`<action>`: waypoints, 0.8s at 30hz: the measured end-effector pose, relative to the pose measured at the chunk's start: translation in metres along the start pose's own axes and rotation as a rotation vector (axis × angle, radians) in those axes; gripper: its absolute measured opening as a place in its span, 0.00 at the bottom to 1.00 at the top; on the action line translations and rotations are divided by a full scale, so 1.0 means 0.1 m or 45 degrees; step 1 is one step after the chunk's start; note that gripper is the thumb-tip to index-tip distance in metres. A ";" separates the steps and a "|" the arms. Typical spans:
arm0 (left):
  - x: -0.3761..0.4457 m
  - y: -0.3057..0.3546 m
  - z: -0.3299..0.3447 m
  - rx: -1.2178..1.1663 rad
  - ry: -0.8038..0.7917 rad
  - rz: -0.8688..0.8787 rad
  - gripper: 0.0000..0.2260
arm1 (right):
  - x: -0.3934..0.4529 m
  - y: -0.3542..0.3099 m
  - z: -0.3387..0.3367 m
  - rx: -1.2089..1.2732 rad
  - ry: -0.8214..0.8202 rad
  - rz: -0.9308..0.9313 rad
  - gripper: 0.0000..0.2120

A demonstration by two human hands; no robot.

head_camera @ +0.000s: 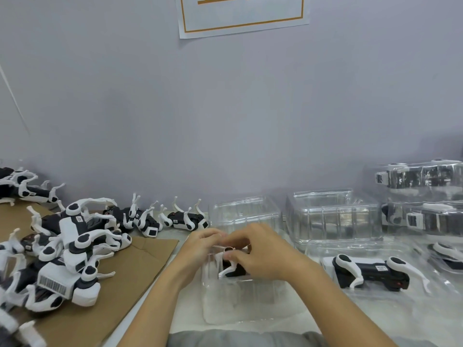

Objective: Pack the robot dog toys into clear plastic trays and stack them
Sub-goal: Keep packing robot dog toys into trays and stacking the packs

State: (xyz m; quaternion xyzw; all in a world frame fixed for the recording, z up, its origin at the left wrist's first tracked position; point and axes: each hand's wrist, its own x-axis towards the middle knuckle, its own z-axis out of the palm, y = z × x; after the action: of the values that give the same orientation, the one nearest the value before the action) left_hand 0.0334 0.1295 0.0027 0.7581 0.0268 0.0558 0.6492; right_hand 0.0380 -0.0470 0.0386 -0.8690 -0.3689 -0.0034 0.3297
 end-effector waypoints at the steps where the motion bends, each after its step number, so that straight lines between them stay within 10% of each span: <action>1: 0.01 0.00 -0.01 0.014 -0.011 0.002 0.11 | -0.01 0.03 -0.04 0.051 0.027 0.023 0.09; 24: -0.05 0.43 0.08 0.967 -0.109 0.344 0.01 | -0.06 0.32 -0.28 -0.085 0.058 0.339 0.07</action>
State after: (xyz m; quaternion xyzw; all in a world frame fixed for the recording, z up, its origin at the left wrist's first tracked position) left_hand 0.0280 0.1139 0.0436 0.9423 -0.0813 0.0952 0.3105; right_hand 0.0616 -0.0835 0.0409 -0.9204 -0.2423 0.0085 0.3066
